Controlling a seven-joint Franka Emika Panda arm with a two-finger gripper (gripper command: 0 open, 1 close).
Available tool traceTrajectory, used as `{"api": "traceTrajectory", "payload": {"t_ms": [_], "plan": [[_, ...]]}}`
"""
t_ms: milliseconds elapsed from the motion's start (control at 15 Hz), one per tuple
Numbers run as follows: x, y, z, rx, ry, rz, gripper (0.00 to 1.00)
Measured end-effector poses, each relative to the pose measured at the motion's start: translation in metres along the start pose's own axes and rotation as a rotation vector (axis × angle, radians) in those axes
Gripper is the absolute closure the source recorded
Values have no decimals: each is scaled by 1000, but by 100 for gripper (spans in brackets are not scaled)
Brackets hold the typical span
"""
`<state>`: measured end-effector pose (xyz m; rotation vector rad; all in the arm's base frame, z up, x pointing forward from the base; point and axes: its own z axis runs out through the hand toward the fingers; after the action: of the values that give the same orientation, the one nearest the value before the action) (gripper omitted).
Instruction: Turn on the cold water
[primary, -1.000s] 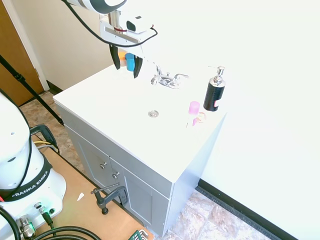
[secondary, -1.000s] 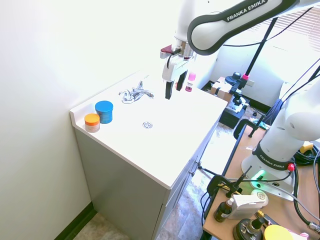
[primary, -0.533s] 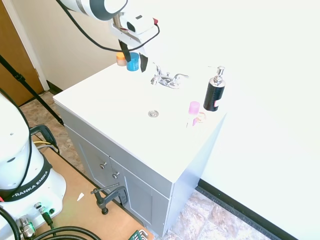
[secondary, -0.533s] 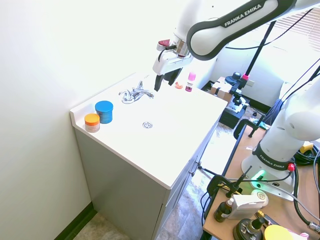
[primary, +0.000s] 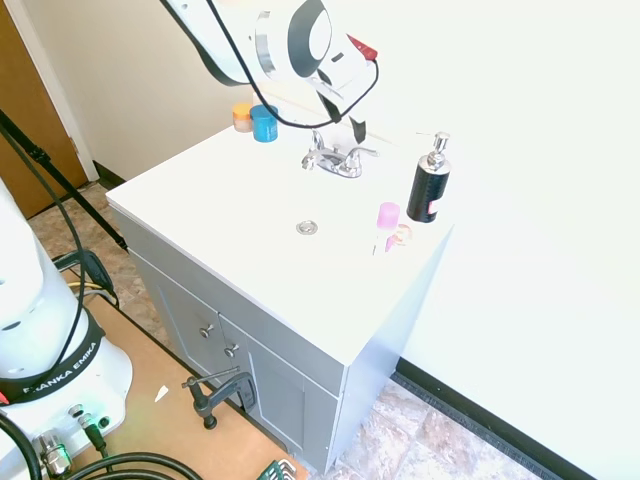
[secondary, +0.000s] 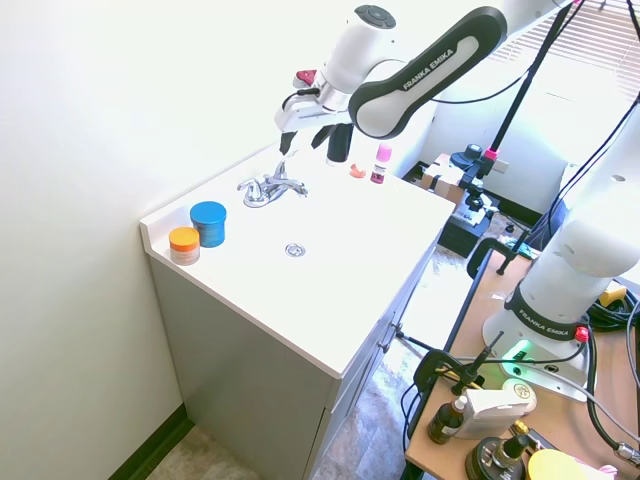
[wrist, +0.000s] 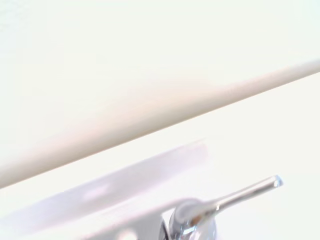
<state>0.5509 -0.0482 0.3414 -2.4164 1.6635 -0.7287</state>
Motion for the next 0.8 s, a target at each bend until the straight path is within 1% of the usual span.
{"api": "traceTrajectory", "payload": {"t_ms": [200, 400, 600, 800], "plan": [[17, -10, 24, -12, 31, 19, 0], [29, -13, 42, -40, 55, 19, 0], [38, -9, 53, -74, 74, 19, 0], [41, -4, 61, -108, 78, 19, 0]]}}
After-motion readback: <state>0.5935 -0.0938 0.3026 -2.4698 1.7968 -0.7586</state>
